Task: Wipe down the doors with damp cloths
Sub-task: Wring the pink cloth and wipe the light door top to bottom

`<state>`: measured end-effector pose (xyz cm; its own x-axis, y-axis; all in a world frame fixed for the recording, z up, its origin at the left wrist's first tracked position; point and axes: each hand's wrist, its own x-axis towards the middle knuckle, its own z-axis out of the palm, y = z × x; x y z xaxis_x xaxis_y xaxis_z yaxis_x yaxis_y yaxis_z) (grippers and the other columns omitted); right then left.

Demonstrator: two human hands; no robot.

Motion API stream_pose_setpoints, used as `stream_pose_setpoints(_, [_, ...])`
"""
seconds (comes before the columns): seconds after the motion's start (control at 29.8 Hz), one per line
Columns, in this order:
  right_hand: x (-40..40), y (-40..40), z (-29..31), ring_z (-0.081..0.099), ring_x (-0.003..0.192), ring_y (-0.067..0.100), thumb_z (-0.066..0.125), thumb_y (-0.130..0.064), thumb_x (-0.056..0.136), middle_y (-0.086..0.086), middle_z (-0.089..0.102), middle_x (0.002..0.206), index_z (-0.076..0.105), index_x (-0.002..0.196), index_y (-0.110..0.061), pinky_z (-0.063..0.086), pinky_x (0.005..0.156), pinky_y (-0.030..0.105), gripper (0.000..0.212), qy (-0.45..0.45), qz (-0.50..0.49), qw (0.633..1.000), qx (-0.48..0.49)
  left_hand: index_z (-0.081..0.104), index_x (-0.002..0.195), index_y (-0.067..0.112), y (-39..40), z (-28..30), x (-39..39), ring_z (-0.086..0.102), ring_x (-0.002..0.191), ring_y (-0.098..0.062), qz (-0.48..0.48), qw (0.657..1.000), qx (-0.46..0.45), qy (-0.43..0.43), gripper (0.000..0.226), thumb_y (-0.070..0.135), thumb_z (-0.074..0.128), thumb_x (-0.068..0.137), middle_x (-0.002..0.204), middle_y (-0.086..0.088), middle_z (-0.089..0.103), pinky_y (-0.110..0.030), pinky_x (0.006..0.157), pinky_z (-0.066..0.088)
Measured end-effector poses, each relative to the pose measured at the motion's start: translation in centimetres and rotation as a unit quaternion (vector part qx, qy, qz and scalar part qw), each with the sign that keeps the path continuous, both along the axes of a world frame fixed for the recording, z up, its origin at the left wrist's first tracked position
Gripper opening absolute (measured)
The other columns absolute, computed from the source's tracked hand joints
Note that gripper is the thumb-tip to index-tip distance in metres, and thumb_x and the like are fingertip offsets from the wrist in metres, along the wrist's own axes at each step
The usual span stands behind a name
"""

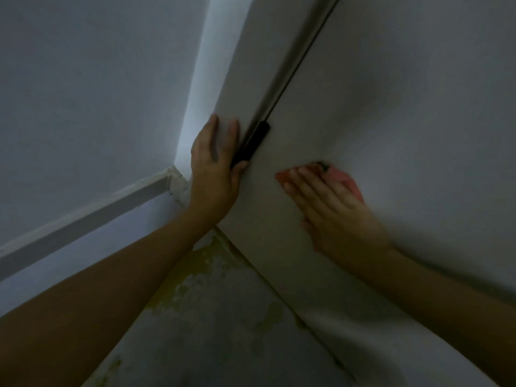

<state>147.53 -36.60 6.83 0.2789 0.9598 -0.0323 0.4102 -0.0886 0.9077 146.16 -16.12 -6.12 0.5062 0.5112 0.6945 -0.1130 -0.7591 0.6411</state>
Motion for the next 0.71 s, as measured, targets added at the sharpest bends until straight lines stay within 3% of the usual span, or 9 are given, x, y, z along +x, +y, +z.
stream_pose_setpoints(0.07, [0.7, 1.2, -0.6, 0.032, 0.139, 0.027, 0.026, -0.028, 0.098, 0.01, 0.02, 0.15, 0.029, 0.146, -0.009, 0.009, 0.117, 0.04, 0.052, -0.009, 0.012, 1.0, 0.022, 0.026, 0.141, 0.013, 0.6, -0.6, 0.1, 0.031, 0.132, -0.042, 0.005, 1.0, 0.004, -0.001, 0.057, 0.031, 0.053, 0.094, 0.143, -0.035, 0.03, -0.056, 0.105, 0.033])
stream_pose_setpoints(0.17, [1.4, 4.6, -3.9, 0.02, 0.143, 0.024, 0.022, -0.034, 0.1, 0.002, 0.002, 0.151, 0.013, 0.149, -0.015, -0.003, 0.116, 0.045, 0.053, -0.035, 0.021, 0.999, -0.026, 0.026, 0.141, 0.012, 0.6, -0.8, 0.2, 0.029, 0.133, -0.038, -0.001, 1.0, -0.005, -0.003, 0.058, 0.038, 0.05, 0.095, 0.144, -0.034, 0.029, -0.053, 0.107, 0.032])
stream_pose_setpoints(0.27, [0.6, 3.9, -9.5, -0.016, 0.14, 0.036, 0.013, -0.031, 0.103, 0.018, -0.029, 0.145, -0.016, 0.144, 0.001, -0.022, 0.102, 0.051, 0.06, 0.007, -0.024, 0.984, -0.179, 0.028, 0.14, 0.01, 1.2, -1.1, 0.3, 0.027, 0.134, -0.036, -0.001, 1.0, 0.01, 0.007, 0.062, 0.035, 0.057, 0.092, 0.144, -0.034, 0.03, -0.051, 0.108, 0.031])
stream_pose_setpoints(0.34, [0.3, 0.5, -11.5, -0.031, 0.131, 0.04, 0.012, -0.028, 0.103, 0.022, -0.034, 0.145, -0.026, 0.14, 0.006, -0.026, 0.099, 0.052, 0.063, 0.062, -0.054, 0.968, -0.237, 0.034, 0.141, 0.004, 1.5, -1.2, 0.3, 0.027, 0.133, -0.035, -0.001, 1.0, 0.019, 0.011, 0.065, 0.03, 0.064, 0.089, 0.143, -0.034, 0.031, -0.052, 0.108, 0.031])
stream_pose_setpoints(0.44, [0.0, -3.3, -11.5, -0.027, 0.137, 0.038, 0.019, -0.028, 0.102, 0.02, -0.033, 0.147, -0.021, 0.143, 0.004, -0.021, 0.106, 0.053, 0.066, 0.105, -0.046, 0.961, -0.253, 0.038, 0.139, -0.003, 1.4, -1.0, 0.1, 0.024, 0.134, -0.032, -0.015, 1.0, -0.002, 0.017, 0.066, 0.027, 0.066, 0.088, 0.144, -0.034, 0.028, -0.052, 0.109, 0.03])
stream_pose_setpoints(0.54, [0.6, -0.7, -12.2, -0.006, 0.144, 0.037, 0.018, -0.025, 0.096, 0.018, -0.013, 0.156, -0.009, 0.145, 0.004, -0.013, 0.11, 0.055, 0.063, 0.104, -0.024, 0.969, -0.224, 0.035, 0.14, -0.005, 1.2, -1.0, 0.1, 0.023, 0.134, -0.033, -0.021, 0.999, -0.026, 0.017, 0.069, 0.025, 0.068, 0.087, 0.144, -0.035, 0.026, -0.055, 0.108, 0.03])
stream_pose_setpoints(0.71, [1.5, 4.9, -15.9, -0.011, 0.141, 0.044, 0.012, -0.037, 0.098, 0.022, -0.017, 0.155, -0.026, 0.136, 0.013, -0.022, 0.104, 0.057, 0.074, 0.088, -0.058, 0.97, -0.218, 0.027, 0.143, -0.003, 1.1, -1.7, 0.5, 0.024, 0.134, -0.037, -0.028, 0.996, -0.073, 0.033, 0.075, 0.034, 0.061, 0.087, 0.145, -0.033, 0.025, -0.05, 0.112, 0.026])
